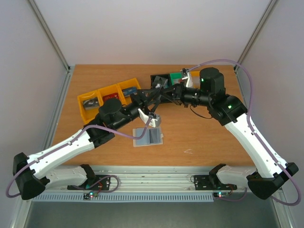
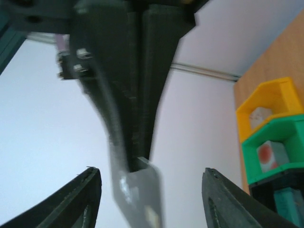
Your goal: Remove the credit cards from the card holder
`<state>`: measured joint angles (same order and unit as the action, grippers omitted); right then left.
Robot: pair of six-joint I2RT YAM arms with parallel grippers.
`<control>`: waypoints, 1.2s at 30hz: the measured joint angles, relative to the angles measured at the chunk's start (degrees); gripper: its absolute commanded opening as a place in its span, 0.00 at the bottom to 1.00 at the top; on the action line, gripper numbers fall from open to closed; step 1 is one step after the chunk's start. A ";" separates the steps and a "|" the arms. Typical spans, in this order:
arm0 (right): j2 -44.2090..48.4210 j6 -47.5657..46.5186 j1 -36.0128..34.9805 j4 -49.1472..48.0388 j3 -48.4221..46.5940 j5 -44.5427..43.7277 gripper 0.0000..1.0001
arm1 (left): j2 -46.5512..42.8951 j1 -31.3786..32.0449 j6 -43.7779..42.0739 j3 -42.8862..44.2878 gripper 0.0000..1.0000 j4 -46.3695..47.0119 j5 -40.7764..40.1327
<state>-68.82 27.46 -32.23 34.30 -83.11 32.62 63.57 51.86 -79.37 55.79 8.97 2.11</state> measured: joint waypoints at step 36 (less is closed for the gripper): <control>4.94 -32.26 -4.26 -9.22 -5.90 16.02 0.38 | -7.96 -9.51 105.44 14.97 0.00 -1.01 34.42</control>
<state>-63.88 -4.80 -36.49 25.08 -89.01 48.64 55.61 42.35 26.06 70.76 7.97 36.53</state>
